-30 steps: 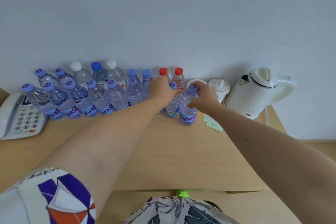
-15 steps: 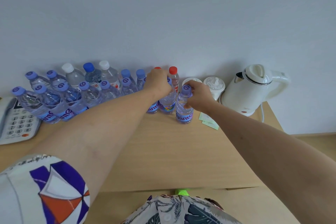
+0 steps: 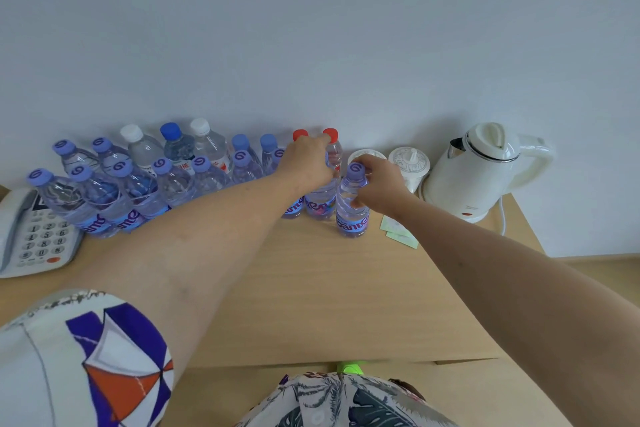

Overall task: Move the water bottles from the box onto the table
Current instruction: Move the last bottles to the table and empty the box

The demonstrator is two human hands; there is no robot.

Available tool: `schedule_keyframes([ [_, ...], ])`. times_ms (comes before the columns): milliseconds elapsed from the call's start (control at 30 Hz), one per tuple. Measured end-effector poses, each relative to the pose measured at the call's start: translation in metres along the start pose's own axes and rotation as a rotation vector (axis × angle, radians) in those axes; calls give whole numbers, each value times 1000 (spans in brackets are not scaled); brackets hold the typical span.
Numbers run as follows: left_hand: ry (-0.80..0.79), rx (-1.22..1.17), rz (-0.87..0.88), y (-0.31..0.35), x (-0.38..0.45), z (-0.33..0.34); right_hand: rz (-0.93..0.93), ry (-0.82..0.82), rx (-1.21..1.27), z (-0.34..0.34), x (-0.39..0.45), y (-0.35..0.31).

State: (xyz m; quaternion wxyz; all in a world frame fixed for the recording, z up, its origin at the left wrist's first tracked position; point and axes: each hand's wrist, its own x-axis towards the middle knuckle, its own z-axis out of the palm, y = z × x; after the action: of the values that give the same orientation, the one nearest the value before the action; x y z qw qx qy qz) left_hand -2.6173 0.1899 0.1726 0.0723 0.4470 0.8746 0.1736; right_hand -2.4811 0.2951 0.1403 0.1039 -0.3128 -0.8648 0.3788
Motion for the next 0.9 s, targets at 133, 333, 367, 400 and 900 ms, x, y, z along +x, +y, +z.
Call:
schedule_keyframes([
  [133, -19, 32, 13, -6, -1, -6, -7, 2, -14, 1, 0, -1],
  [333, 28, 24, -44, -3, 0, -1, -6, 8, 6, 2, -1, 1],
  [367, 36, 32, -47, -3, 1, 0, -2, 11, 9, 1, -1, 2],
  [400, 45, 33, -51, -3, 2, 1, 1, 13, 7, 1, -1, 2],
  [900, 96, 44, -145, 0, 9, 5, 20, 12, 0, 3, -4, 2],
])
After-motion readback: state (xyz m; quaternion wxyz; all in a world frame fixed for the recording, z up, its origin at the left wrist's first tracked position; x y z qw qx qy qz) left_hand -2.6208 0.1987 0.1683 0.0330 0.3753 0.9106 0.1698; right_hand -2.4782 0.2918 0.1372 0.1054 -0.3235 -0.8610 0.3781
